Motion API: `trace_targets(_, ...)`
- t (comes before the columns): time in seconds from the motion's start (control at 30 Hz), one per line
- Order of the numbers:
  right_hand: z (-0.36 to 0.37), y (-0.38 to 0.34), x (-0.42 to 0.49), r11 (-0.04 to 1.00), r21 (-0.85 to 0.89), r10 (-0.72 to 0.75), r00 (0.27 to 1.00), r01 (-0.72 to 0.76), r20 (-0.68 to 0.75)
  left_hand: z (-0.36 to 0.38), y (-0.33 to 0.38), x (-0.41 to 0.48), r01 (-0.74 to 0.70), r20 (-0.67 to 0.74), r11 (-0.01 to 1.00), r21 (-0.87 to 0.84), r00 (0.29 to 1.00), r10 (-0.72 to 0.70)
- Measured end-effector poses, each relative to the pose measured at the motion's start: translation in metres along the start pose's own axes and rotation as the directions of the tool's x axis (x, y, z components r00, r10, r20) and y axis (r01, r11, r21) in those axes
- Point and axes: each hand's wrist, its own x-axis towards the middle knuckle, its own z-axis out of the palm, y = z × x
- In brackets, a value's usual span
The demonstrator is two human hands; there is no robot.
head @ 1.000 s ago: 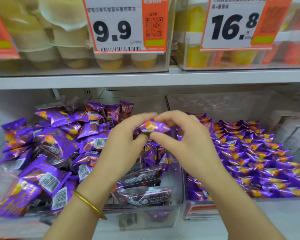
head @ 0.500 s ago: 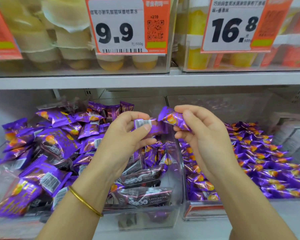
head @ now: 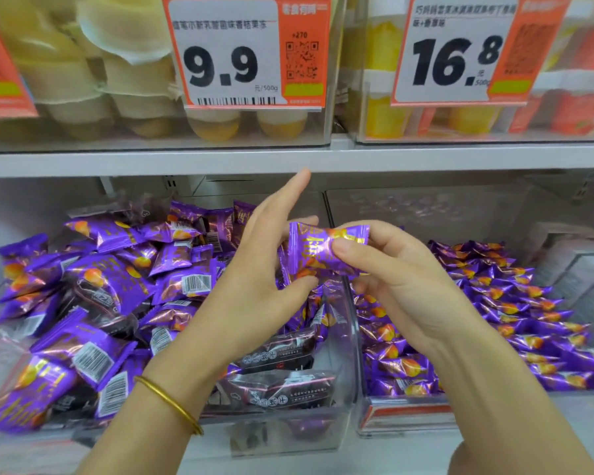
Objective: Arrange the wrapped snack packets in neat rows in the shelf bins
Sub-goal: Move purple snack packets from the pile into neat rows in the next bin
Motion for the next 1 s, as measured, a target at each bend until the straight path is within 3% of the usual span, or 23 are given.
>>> trace_targets(0.13, -0.003, -0.002, 0.002, 0.997, 0.073, -0.021, 0.998, 0.026, -0.065, -0.005, -0.004, -0.001, 0.056, 0.05, 0.998, 0.032, 0.997, -0.057)
trace_targets(0.27, -0.011, -0.002, 0.005, 0.958, 0.288, 0.042, 0.987, 0.005, -0.156, -0.006, -0.025, 0.004, 0.211, -0.037, 0.905, 0.369, 0.976, -0.212)
trace_targets(0.33, -0.013, -0.004, 0.005, 0.933, 0.36, 0.092, 0.984, -0.032, -0.153, 0.0, -0.039, 0.01, 0.208, -0.038, 0.82, 0.534, 0.974, -0.222)
trace_targets(0.43, -0.015, -0.003, 0.005, 0.909, 0.41, 0.143, 0.979, -0.072, -0.144, 0.01, -0.057, 0.014, 0.12, 0.134, 0.569, 0.814, 0.914, -0.384)
trace_targets(0.53, -0.017, -0.001, 0.006, 0.891, 0.443, 0.18, 0.974, -0.102, -0.137, 0.011, -0.064, 0.014, 0.068, 0.188, 0.445, 0.893, 0.842, -0.506)
trace_targets(0.63, -0.019, 0.0, 0.005, 0.878, 0.464, 0.2, 0.971, -0.119, -0.129, 0.01, -0.062, 0.014, 0.062, 0.197, 0.515, 0.855, 0.88, -0.433)
trace_targets(0.8, -0.019, -0.001, 0.004, 0.871, 0.479, 0.193, 0.973, -0.11, -0.127, 0.011, -0.055, 0.011, 0.146, 0.199, 0.721, 0.677, 0.907, -0.371)
trace_targets(0.9, -0.017, -0.002, 0.003, 0.862, 0.495, 0.182, 0.978, -0.107, -0.105, 0.004, -0.05, 0.014, 0.183, -0.004, 0.79, 0.585, 0.975, -0.222)
trace_targets(1.0, -0.017, -0.004, 0.002, 0.854, 0.512, 0.154, 0.985, -0.094, -0.075, -0.003, -0.038, 0.014, 0.244, -0.234, 0.821, 0.516, 0.962, -0.139)
